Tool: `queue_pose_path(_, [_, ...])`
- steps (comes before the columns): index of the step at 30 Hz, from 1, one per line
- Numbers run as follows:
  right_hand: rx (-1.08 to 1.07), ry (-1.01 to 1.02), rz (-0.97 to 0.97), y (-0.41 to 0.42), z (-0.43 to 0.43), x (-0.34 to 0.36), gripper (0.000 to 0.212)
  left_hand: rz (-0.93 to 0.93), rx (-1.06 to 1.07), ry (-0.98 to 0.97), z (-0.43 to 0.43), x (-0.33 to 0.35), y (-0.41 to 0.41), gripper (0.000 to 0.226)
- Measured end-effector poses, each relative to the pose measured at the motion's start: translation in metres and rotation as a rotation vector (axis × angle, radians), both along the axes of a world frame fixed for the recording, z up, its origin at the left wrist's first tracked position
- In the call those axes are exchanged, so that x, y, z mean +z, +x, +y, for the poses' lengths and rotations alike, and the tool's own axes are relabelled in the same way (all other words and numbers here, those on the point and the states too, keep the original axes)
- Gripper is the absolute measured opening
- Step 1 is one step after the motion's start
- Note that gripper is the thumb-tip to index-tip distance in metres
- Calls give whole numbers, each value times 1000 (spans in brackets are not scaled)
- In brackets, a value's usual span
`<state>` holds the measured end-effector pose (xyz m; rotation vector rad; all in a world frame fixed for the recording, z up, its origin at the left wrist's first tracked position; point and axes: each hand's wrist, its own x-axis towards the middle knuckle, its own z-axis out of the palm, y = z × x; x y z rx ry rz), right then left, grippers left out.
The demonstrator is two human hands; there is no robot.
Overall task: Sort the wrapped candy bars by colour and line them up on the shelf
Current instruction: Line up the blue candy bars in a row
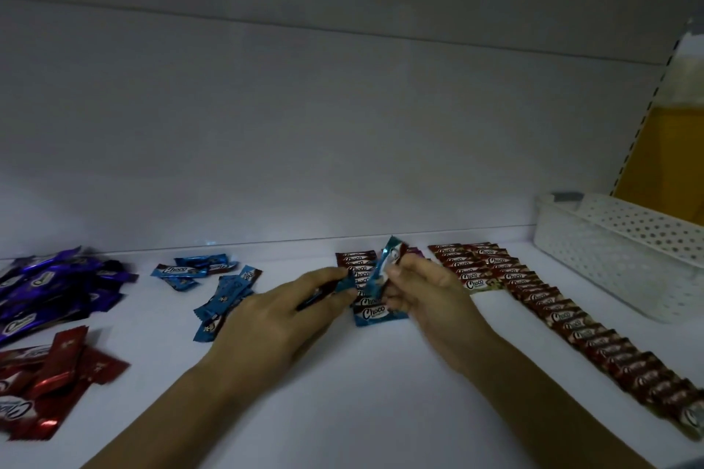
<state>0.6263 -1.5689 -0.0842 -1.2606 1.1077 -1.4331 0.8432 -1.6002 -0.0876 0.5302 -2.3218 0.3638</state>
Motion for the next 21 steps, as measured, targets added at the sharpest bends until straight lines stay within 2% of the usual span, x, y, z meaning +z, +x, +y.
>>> queue_pose_path(1, [-102,-29,110,-6,1,2,13,37,13,26,0,0,1,32])
queue_pose_path(3, [-276,-114,513,-21,2,3,18,106,43,56,-2,0,4,30])
queue_pose_path(4, [-293,-131,667,-27,3,2,18,137,55,81,-4,-1,6,27])
queue_pose_path(7, [-176,-103,870,-31,3,-5,8,221,78,154,-7,-3,10,28])
queue_pose_path(9, [-160,-144,1072,-27,1,-12,10,248,93,175,-8,-4,12,29])
queue_pose_path(15, [-250,-205,1253,-9,-3,-13,17,229,81,182,-7,-4,8,34])
queue_pose_path(21, [-298,-207,1336,-11,-3,-15,20,230,54,208,-7,-6,7,32])
